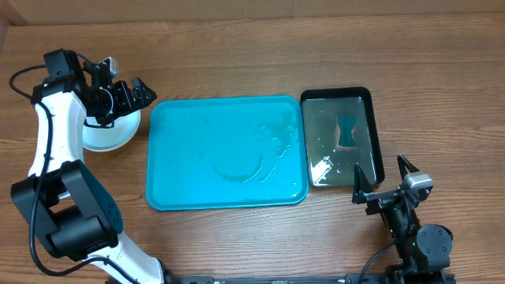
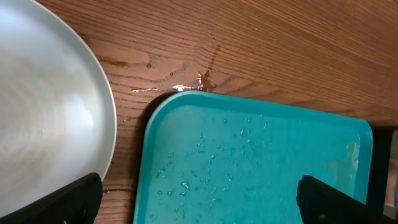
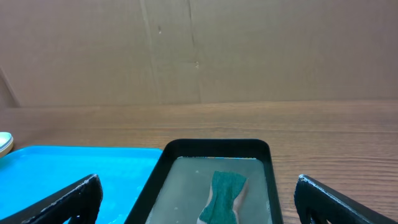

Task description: Clean dirty plates on tray and stack at the side

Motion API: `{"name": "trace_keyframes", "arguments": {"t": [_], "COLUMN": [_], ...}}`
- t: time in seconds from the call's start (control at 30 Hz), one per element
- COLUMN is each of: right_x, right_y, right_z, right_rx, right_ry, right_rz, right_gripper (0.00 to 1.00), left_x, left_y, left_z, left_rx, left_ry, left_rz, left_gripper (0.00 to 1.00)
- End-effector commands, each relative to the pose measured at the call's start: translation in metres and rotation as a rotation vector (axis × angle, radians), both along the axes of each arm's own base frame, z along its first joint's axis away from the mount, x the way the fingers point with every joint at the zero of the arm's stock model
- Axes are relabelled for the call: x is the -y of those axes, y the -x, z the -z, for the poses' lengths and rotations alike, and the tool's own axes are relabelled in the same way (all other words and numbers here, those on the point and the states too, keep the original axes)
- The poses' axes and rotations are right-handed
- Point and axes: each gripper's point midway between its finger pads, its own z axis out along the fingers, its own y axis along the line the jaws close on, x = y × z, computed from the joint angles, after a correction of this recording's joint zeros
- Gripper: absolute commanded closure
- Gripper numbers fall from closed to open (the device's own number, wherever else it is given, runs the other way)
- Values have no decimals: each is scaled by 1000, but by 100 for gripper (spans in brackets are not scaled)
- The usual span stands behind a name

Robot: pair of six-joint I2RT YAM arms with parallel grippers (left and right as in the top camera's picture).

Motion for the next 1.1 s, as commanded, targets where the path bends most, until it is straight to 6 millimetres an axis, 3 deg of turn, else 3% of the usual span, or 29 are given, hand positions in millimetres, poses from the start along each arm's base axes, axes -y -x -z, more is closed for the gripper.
{"name": "trace_keyframes", "arguments": {"t": [0.0,1.07], "right_x": [2,2], "right_y": [0,0], "right_z": [1,1], "right_rx": [5,5], "right_ry": [-4,-4], "right_rz": [14,14], "right_gripper": [0,0], "left_x": [4,10], "left_y": [1,0], "left_z": [1,0], "left_rx": [6,6], "left_ry": [6,5], "left_rz": [26,40], "left_gripper": [0,0]}}
